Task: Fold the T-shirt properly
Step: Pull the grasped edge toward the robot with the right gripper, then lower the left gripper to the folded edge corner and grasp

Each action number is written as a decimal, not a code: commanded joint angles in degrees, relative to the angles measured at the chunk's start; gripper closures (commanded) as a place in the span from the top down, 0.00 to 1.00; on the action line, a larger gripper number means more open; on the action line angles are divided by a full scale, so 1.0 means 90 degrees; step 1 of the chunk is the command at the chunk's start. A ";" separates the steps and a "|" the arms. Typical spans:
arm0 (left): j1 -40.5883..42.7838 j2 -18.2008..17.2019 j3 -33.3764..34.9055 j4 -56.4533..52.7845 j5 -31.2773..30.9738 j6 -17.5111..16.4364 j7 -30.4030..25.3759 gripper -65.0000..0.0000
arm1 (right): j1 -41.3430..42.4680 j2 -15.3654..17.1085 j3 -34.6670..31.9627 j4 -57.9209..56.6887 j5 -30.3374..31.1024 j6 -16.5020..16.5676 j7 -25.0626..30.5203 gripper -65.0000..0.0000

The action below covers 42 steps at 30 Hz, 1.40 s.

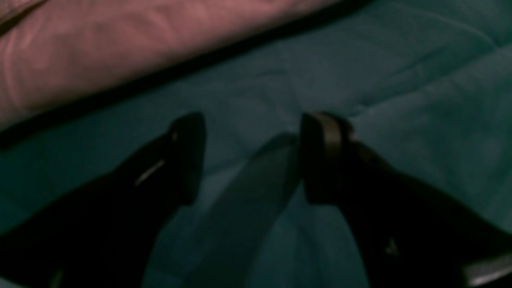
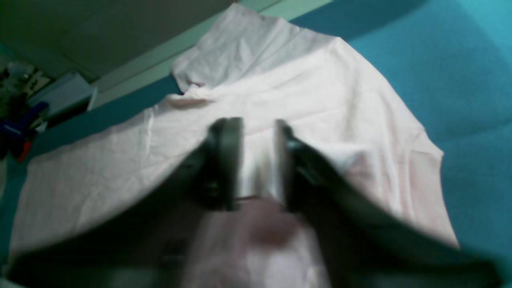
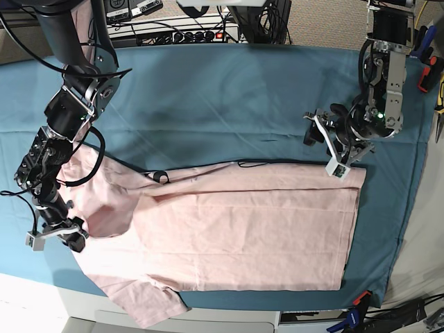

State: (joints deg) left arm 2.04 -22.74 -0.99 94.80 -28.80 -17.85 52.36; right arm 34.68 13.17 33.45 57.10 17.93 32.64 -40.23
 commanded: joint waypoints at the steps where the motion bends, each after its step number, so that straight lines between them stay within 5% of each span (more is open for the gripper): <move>1: -0.0005 -0.0068 -0.0029 0.0068 -0.0051 -0.0005 0.0087 0.58 | 0.0243 0.0095 -0.0017 0.0102 0.0124 0.0068 0.0185 0.55; 3: 0.0022 -0.0068 -0.0029 0.0068 -0.0049 -0.0005 0.0087 0.58 | 0.0262 0.0100 -0.0015 0.0102 0.0124 -0.0027 0.0119 0.64; 6: 0.0022 -0.0070 -0.0029 0.0068 -0.0046 -0.0005 0.0090 0.58 | 0.0296 0.0168 -0.0012 0.0107 0.0114 -0.0692 -0.0345 0.64; 11: 0.0022 -0.0070 -0.0029 0.0068 -0.0046 -0.0005 0.0090 0.58 | 0.0226 0.0539 0.0328 0.0391 0.0580 -0.0690 -0.1297 0.63; 17: 0.0022 -0.0068 -0.0029 0.0068 -0.0046 -0.0007 0.0090 0.58 | -0.0342 0.0959 0.1814 0.1018 0.2033 -0.0680 -0.2722 0.63; 22: 0.0019 -0.0068 -0.0029 0.0070 -0.0226 -0.0168 0.0090 0.58 | -0.1474 0.0886 0.2620 0.1005 0.2506 -0.0702 -0.2815 0.63; 28: 0.0019 -0.0066 -0.0029 0.0070 -0.0814 -0.0634 0.0095 0.58 | -0.2545 0.0682 0.2708 0.1001 0.2936 -0.0607 -0.2810 0.63; 42: 0.0019 -0.0066 -0.0029 0.0070 -0.0852 -0.0670 0.0090 0.58 | -0.2378 0.0614 0.2443 0.0046 0.3077 -0.0741 -0.2722 0.63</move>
State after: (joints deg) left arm 2.83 -22.85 -1.08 94.83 -35.70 -23.62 53.34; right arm 12.95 17.93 55.70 57.30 47.05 26.59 -63.33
